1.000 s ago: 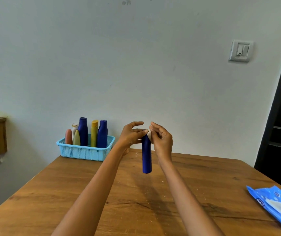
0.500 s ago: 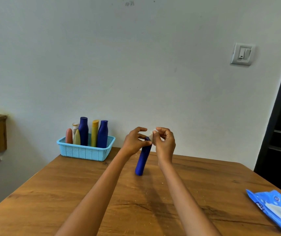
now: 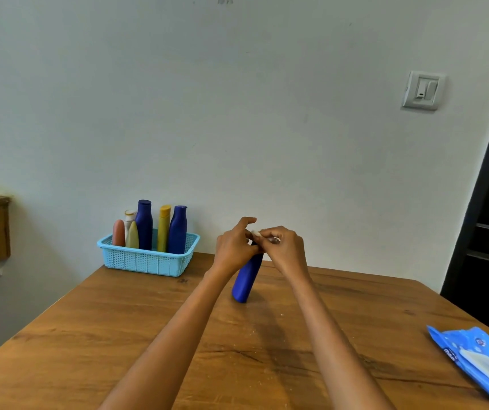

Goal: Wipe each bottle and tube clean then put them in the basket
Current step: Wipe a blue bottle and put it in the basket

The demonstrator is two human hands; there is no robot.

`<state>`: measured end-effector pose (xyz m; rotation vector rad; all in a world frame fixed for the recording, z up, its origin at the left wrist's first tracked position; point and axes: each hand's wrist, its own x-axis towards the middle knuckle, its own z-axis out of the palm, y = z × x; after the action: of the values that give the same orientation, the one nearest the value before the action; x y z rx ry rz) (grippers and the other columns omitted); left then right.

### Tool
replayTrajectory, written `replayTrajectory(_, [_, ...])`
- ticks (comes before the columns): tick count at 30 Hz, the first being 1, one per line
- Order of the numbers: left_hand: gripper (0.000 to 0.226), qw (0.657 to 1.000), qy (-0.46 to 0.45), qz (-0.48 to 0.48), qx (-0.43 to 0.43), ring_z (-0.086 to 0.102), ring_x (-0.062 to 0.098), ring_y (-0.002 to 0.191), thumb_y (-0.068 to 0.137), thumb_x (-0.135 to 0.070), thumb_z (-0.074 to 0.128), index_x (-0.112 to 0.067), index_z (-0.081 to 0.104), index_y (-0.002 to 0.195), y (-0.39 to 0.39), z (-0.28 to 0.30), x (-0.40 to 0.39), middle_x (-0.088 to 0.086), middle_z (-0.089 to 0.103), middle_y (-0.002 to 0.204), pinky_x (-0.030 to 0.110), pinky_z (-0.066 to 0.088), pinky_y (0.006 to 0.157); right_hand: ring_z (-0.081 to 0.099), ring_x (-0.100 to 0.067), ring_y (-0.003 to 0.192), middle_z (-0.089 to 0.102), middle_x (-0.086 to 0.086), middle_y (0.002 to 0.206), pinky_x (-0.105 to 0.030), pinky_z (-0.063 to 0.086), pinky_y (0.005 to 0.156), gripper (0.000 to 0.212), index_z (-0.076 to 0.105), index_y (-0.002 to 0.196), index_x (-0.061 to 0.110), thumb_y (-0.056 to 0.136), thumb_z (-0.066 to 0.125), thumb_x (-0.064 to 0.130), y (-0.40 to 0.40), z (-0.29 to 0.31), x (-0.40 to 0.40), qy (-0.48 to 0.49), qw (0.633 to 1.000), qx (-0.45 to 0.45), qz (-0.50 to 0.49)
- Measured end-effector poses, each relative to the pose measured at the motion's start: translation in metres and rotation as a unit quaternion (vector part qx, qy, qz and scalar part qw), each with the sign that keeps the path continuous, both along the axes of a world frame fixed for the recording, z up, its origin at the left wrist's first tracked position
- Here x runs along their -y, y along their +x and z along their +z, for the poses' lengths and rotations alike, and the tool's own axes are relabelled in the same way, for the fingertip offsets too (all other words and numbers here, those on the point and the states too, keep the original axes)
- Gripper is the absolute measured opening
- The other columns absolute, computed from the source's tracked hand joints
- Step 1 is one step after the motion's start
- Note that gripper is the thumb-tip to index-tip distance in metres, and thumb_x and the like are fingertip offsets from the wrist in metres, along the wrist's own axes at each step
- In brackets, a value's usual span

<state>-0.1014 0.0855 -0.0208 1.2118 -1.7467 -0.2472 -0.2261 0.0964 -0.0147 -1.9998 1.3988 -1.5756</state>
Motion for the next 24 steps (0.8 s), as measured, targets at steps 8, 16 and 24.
replayTrajectory(8, [0.062,1.000,0.014,0.013,0.021,0.061,0.017,0.105,0.079,-0.034,0.071,-0.023,0.040,0.132,0.000,0.000,0.003,-0.003,0.069,0.109,0.049,0.032,0.106,0.063,-0.009,0.083,0.070,-0.004,0.097,-0.018,0.052,0.074,0.024,0.071,0.100,0.011,0.090,0.060,0.030,-0.005,0.004,0.000,-0.056,0.993,0.102,-0.031])
replayTrajectory(16, [0.058,0.998,0.008,0.051,0.033,0.060,0.017,0.104,0.081,-0.022,0.062,-0.023,0.039,0.134,-0.002,0.005,-0.009,-0.004,0.066,0.094,0.053,0.007,0.113,0.063,-0.015,0.103,0.069,-0.001,0.113,-0.016,0.045,0.078,0.035,0.069,0.112,0.016,0.093,0.054,0.041,0.009,-0.004,0.001,0.027,0.999,-0.043,0.001])
replayTrajectory(24, [0.058,0.998,0.020,0.065,0.017,0.059,0.018,0.110,0.081,-0.031,0.066,-0.024,0.041,0.132,-0.002,0.003,-0.006,-0.003,0.069,0.103,0.053,0.007,0.113,0.063,-0.005,0.075,0.070,0.005,0.079,-0.004,0.042,0.060,0.026,0.076,0.083,0.011,0.084,0.068,0.036,0.000,0.002,-0.004,-0.021,0.999,-0.017,-0.023])
